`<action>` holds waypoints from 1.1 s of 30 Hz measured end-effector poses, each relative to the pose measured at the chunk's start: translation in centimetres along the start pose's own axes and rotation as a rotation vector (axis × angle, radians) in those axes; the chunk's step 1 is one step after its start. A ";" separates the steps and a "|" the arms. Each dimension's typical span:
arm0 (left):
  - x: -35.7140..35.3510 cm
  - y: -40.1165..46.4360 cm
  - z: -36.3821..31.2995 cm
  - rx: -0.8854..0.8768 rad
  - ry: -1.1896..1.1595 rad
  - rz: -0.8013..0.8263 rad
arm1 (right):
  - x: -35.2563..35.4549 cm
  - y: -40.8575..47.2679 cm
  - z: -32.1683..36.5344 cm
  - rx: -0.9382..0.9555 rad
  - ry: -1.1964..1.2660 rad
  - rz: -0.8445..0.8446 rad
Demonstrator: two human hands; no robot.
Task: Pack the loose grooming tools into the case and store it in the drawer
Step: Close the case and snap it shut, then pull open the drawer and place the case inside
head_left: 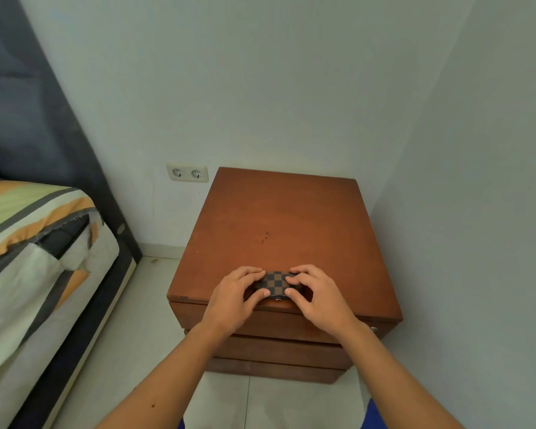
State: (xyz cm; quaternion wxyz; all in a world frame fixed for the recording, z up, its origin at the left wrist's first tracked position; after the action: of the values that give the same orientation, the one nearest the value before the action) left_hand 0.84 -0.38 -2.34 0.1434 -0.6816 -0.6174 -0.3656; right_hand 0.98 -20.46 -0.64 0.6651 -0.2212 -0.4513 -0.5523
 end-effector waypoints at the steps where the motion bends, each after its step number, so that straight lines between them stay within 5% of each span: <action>1: -0.1 0.0 0.1 -0.012 0.004 0.004 | -0.1 0.0 0.0 0.011 -0.019 -0.002; 9: -0.8 0.8 0.4 -0.138 0.102 0.081 | -1.3 -0.3 0.1 0.049 -0.056 -0.025; 19: 0.9 -1.9 -1.0 0.041 0.158 -0.003 | 0.5 -2.9 0.2 -0.047 -0.076 0.086; 25: 6.7 -6.3 5.3 0.260 0.197 -0.221 | 6.0 -10.4 -7.3 -0.410 -0.153 -0.262; 29: 7.7 -7.3 7.0 0.383 0.125 -0.243 | 5.1 -14.2 -12.2 -0.704 0.016 -0.193; 33: 7.7 -8.1 8.5 0.509 0.069 -0.285 | 3.4 -15.0 -13.2 -0.711 0.296 -0.160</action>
State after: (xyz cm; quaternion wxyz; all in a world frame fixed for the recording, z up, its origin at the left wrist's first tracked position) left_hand -4.28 12.41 -5.07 0.2779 -0.5172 -0.7736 -0.2385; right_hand -8.42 -37.14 -7.35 0.5598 -0.3199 -0.1469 -0.7501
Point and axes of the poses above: each hand's wrist, its own y-axis towards the middle knuckle, its own x-axis out of the back of the hand, z = x × y, the point moved 8 cm from there along y, towards the middle knuckle, and after that the axes turned 6 degrees about -y, right-handed, at the moved point
